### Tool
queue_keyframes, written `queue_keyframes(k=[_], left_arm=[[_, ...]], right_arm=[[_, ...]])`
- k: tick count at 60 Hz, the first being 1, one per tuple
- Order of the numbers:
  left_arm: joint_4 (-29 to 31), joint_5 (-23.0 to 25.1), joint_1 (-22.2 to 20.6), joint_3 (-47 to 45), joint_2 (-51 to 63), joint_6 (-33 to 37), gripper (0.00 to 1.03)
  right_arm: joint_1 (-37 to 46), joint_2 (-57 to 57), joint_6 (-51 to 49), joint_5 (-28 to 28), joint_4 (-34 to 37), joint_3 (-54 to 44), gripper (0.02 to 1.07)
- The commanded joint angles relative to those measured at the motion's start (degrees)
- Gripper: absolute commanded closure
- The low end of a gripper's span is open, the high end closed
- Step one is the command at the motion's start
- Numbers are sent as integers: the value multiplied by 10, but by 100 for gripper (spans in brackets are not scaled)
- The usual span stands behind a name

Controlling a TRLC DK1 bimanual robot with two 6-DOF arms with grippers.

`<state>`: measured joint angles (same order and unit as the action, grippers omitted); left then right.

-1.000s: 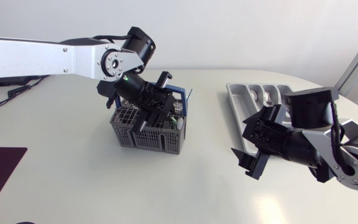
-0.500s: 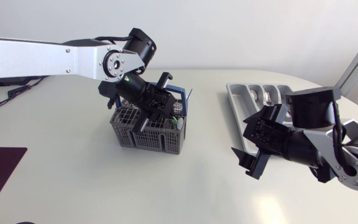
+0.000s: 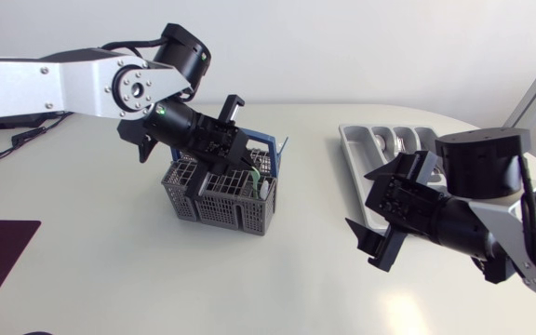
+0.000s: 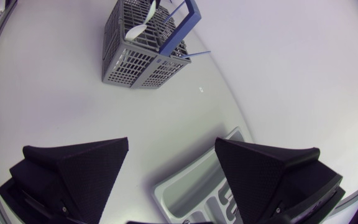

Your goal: Unload the cutlery basket into the drawer organizer.

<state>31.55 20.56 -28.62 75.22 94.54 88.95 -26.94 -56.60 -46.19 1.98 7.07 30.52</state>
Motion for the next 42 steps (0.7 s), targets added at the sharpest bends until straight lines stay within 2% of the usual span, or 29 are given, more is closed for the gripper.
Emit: queue_keyframes(k=[1, 22, 31, 42], left_arm=[[-10, 8, 3, -24, -30, -19, 96], [-76, 12, 17, -72, -102, -83, 96], [-94, 18, 34, -77, -141, -157, 96], [-125, 23, 43, -77, -194, -282, 95]], right_arm=[[-15, 18, 18, 13, 15, -16, 7], [-51, 64, 43, 42, 37, -17, 7], [-60, 78, 56, 51, 36, -14, 7], [-65, 100, 73, 55, 28, -10, 7]])
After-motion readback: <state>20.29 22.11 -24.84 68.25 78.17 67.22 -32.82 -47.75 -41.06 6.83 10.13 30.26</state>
